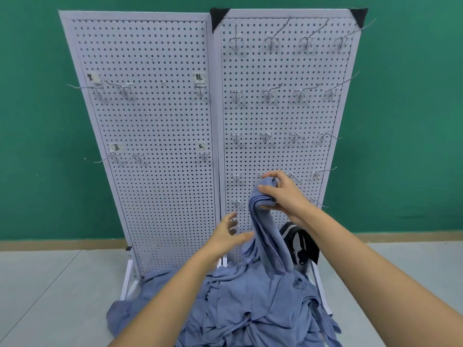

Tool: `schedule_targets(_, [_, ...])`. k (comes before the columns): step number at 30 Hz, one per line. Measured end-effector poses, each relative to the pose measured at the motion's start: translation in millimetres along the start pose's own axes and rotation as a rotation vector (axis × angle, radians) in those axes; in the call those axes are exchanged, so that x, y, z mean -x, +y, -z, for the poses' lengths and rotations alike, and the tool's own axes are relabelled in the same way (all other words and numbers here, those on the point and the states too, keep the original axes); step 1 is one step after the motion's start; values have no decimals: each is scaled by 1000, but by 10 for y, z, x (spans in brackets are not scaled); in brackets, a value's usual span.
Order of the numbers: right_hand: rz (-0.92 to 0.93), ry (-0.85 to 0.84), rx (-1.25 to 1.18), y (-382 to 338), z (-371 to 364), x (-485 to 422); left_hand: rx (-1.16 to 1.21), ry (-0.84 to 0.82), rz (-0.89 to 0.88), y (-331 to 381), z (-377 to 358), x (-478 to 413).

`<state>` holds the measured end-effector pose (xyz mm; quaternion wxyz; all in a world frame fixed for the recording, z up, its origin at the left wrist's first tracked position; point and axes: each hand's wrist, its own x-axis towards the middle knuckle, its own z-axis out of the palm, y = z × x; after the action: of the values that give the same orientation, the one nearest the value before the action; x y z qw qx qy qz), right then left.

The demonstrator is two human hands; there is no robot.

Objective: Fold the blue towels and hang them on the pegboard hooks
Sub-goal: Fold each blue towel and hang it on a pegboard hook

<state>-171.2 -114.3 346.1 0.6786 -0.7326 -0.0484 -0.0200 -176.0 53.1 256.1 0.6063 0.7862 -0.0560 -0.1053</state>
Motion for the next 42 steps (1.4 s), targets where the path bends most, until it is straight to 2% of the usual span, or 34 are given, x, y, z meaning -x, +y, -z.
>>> schedule_targets(3, [1, -12, -45, 44, -77, 5, 6, -7, -84, 25, -284, -20])
schedule_targets(7, [-14, 59, -220, 62, -6, -44, -93, 271, -128, -65, -320, -123])
schedule_targets(10, [-77, 93, -304, 251, 184, -54, -119, 376, -120, -121, -93, -191])
schedule_targets(12, [-172, 87, -97, 505, 312, -46, -179, 411, -133, -152, 75, -209])
schedule_targets(15, [-198, 50, 450, 890, 344, -42, -363, 424, -118, -246, 185, -237])
schedule_targets(20, [-42, -191, 612, 1291, -130, -59, -486, 353, -118, -432, 10, -340])
schedule_targets(25, [18, -122, 885, 1773, -274, -162, -562, 259, -66, -705, -73, -503])
schedule_targets(29, [11, -42, 883, 1932, -259, -329, -644, 200, -40, -861, -19, -719])
schedule_targets(36, [34, 141, 717, 2064, -356, -1091, -586, 360, -165, -852, 114, -1465])
schedule_targets(42, [-49, 208, 617, 2478, -516, -1510, -515, 408, -209, -1311, 90, -1994])
